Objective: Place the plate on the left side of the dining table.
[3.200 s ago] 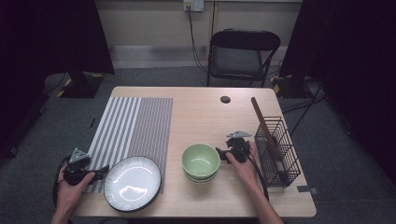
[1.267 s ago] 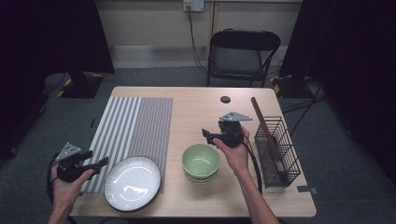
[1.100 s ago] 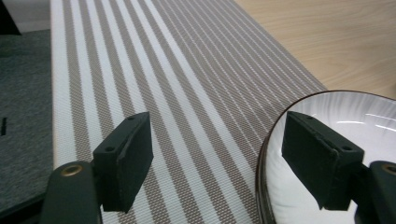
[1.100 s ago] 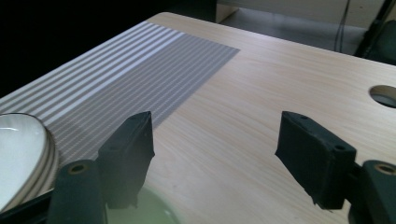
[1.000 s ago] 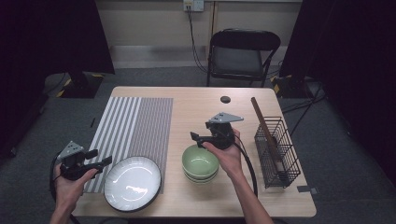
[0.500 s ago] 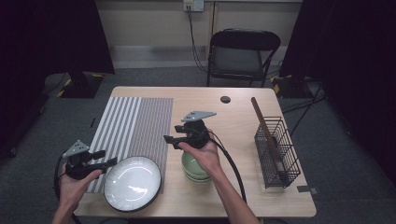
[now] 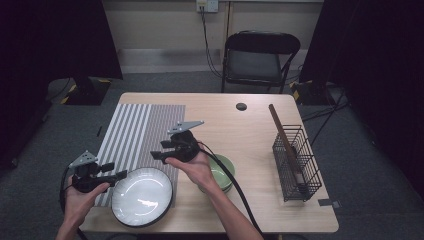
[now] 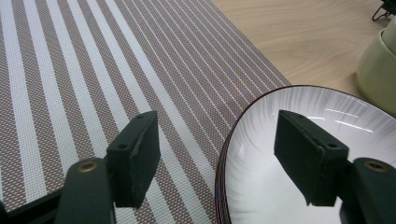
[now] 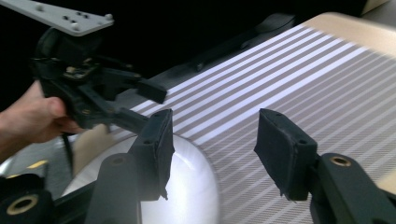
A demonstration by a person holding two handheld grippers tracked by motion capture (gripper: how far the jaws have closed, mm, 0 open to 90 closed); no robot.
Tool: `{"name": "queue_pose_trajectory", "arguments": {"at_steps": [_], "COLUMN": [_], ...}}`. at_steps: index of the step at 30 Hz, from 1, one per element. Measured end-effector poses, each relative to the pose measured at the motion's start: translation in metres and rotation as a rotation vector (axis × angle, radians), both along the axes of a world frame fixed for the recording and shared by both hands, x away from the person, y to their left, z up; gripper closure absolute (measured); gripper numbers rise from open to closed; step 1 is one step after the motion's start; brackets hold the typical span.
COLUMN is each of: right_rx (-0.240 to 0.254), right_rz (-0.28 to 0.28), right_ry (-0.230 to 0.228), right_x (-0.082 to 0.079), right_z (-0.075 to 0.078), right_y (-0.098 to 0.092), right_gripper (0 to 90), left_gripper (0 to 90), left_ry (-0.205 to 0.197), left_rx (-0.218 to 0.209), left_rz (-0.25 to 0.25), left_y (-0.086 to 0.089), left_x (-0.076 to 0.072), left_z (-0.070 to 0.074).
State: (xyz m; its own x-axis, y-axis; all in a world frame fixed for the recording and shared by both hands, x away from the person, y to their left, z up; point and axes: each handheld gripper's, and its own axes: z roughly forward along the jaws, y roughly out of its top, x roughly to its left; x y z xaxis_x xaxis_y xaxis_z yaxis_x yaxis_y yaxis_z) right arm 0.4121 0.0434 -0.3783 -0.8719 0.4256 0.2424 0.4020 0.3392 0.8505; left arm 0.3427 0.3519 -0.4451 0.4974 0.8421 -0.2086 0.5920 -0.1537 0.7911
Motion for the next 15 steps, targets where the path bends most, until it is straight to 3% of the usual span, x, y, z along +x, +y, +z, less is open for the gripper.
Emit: {"name": "queue_pose_trajectory", "arguments": {"at_steps": [6,10,15], "right_rx": [-0.029,-0.023,-0.051], "right_rz": [0.022,0.049,0.08], "right_ry": [-0.001,0.005,0.017], "right_x": [-0.006,-0.011,-0.015], "right_z": [-0.007,-0.006,-0.018], "right_y": [0.018,0.03,0.045], "right_gripper": [46.8,46.4,46.6], "left_gripper": [30.4,29.9,32.1], "left_ry": [0.0,-0.008,-0.016], "left_rx": [0.0,0.009,0.005], "left_rz": [0.005,0.017,0.02], "left_y": [0.002,0.004,0.008], "left_x": [0.0,-0.001,-0.003], "left_z": [-0.001,0.0,0.0]}}
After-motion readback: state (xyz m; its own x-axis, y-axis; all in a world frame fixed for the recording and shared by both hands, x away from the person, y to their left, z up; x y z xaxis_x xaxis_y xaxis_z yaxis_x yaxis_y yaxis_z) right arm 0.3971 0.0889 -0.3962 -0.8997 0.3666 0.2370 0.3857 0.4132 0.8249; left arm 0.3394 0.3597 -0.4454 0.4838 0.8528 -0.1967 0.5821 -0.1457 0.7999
